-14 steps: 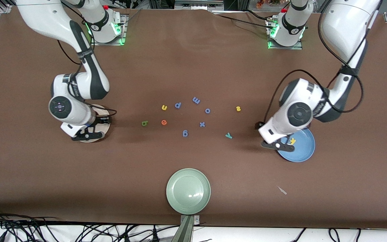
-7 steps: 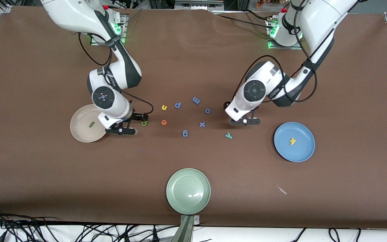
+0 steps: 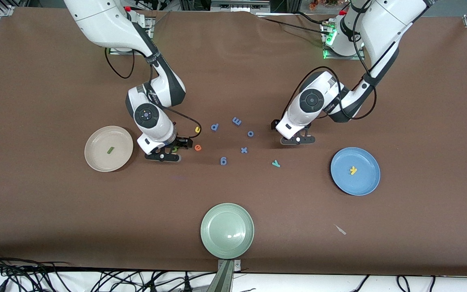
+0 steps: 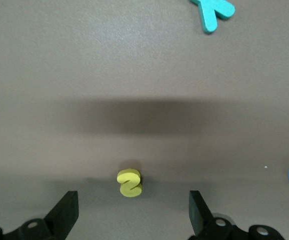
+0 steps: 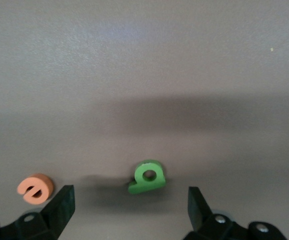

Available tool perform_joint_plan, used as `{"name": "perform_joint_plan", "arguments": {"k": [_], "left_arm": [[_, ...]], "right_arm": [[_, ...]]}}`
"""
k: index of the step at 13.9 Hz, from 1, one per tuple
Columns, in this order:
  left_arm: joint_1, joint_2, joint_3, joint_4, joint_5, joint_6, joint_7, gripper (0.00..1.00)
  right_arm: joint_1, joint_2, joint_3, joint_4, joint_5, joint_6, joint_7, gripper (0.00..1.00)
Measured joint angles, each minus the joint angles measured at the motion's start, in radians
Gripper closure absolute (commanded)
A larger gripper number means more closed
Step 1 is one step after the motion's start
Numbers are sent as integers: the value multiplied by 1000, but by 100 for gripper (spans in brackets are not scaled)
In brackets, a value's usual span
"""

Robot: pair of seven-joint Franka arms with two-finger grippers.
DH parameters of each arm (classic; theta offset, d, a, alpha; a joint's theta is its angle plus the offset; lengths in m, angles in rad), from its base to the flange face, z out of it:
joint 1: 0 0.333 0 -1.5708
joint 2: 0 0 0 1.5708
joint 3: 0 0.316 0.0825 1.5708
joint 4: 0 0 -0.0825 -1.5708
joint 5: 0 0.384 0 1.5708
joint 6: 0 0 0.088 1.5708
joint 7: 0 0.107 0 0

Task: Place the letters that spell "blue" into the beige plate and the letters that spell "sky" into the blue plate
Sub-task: 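Carry the z to the blue plate while the right gripper carries the green letter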

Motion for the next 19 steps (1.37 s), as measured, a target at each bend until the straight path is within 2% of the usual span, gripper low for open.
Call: {"name": "perform_joint_plan", "arguments": {"k": [2, 6, 8, 9, 11, 12, 14, 16, 19], "left_arm": [[0, 1, 0, -2, 3, 1, -10, 23], [0, 16, 1, -8, 8, 12, -16, 29], [0, 31, 1, -8, 46, 18, -43, 32], [0, 37, 1, -8, 68, 21, -62, 37], [0, 48, 4, -8, 129, 23, -110, 65], [0, 50, 3, -8, 140, 33, -123, 80], [1, 47, 2, -3, 142, 33, -138, 100], [1, 45, 2, 2, 142, 30, -158, 100], [7, 43, 6, 16, 144, 11, -165, 100]], "right_arm": [[0, 1, -1, -29, 0, 53, 0, 4], [0, 1, -1, -47, 0, 81, 0, 48], [0, 0, -2, -47, 0, 82, 0, 57], [-1, -3, -4, -47, 0, 82, 0, 62], [-2, -3, -5, -48, 0, 94, 0, 75], [-3, -5, -6, -49, 0, 98, 0, 79], [-3, -4, -6, -49, 0, 105, 0, 80], [-3, -5, -9, -40, 0, 102, -2, 81], [-4, -36, -60, -4, 0, -20, -92, 81]]}}
